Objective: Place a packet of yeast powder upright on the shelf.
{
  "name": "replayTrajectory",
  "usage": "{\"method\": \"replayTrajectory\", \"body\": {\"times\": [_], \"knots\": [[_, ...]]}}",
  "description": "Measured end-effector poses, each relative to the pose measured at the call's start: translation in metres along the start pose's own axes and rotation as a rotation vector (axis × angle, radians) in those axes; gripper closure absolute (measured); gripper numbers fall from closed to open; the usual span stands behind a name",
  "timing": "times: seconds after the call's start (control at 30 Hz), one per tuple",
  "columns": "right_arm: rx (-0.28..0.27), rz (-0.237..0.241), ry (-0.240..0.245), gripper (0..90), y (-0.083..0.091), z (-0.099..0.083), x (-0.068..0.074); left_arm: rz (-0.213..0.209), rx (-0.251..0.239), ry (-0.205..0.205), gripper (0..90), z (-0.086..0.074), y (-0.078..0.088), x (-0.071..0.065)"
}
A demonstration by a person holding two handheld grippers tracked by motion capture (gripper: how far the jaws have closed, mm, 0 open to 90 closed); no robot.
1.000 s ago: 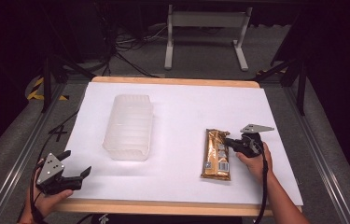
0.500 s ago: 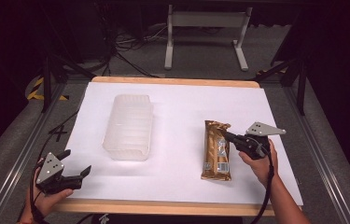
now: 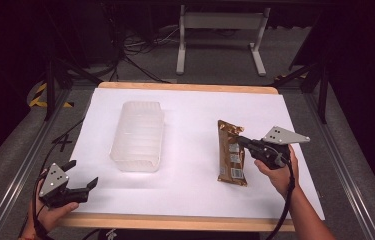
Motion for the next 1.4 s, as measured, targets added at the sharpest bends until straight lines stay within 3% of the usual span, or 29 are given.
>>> {"method": "replayTrajectory", "body": {"times": [0.47,0.63,1.0,1.27,1.4], "knots": [[-0.062,0.025,0.084,90.0,-0.005,0.046,0.014,-0.001,0.0,0.0,9.0,0.0,0.0,0.001],[-0.094,0.109,0.134,90.0,-0.018,0.066,0.031,-0.011,-0.004,-0.001,9.0,0.0,0.0,0.0],[-0.142,0.193,0.202,90.0,-0.041,0.099,0.059,-0.025,0.012,-0.01,9.0,-0.001,-0.004,-0.002],[-0.164,0.281,0.243,90.0,-0.067,0.122,0.084,-0.035,0.001,-0.002,9.0,0.0,-0.003,-0.002],[-0.176,0.303,0.272,90.0,-0.079,0.134,0.097,-0.041,0.003,0.003,8.9,-0.001,-0.004,-0.002]]}}
Point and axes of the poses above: each handheld gripper's, and its own axes: y roughly backward along the jaws, z roughly out of its top, x roughly to its left, the point moved 6 cm from there along -y, roughly forward along the jaws, and after that the axes turned 11 degrees about x, right-handed, at the moved point
